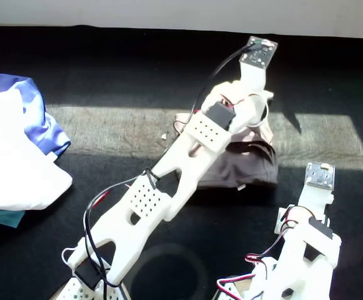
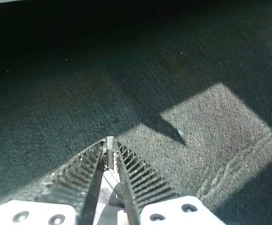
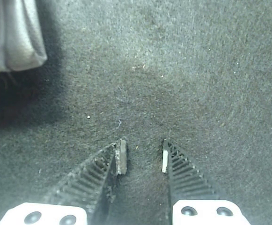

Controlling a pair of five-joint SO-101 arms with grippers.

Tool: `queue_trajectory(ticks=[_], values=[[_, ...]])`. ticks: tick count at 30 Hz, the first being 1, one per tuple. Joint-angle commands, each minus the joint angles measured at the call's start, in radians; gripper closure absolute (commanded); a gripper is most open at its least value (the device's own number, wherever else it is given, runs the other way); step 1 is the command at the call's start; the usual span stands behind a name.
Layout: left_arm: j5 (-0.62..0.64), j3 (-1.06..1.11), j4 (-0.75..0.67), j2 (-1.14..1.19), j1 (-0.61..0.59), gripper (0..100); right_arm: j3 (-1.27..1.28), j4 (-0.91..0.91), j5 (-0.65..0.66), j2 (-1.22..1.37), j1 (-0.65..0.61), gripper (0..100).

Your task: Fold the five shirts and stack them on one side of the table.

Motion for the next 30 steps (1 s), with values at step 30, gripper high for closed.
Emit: queue_trajectory(ticks=[30], values=[[-0.002, 0.113, 0.324, -0.056, 0.047, 99, 0.021, -0.016, 0.011, -0.001, 0.007, 86.1]])
